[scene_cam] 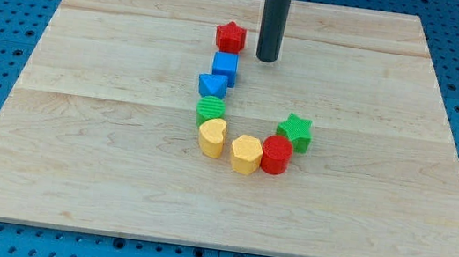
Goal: Push the red star into the blue cube
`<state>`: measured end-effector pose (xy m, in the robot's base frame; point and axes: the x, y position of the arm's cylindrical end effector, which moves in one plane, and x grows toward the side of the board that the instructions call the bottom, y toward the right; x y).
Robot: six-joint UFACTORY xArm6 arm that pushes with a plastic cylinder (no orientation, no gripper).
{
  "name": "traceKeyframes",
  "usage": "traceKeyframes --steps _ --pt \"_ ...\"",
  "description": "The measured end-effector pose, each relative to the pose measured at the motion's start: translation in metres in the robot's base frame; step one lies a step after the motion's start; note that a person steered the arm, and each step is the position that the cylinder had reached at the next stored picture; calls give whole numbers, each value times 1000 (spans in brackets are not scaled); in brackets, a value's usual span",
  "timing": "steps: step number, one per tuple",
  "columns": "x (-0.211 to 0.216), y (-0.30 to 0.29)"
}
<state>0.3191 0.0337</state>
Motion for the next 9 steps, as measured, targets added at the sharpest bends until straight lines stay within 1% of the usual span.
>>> traceKeyframes --steps 1,2,3,4,5,7,9 --pt "-12 -7" --pt "-36 -12" --pt "-59 -35" --pt "-62 -83" --pt "-62 -89" --pt "-61 -61" --pt "-42 -61"
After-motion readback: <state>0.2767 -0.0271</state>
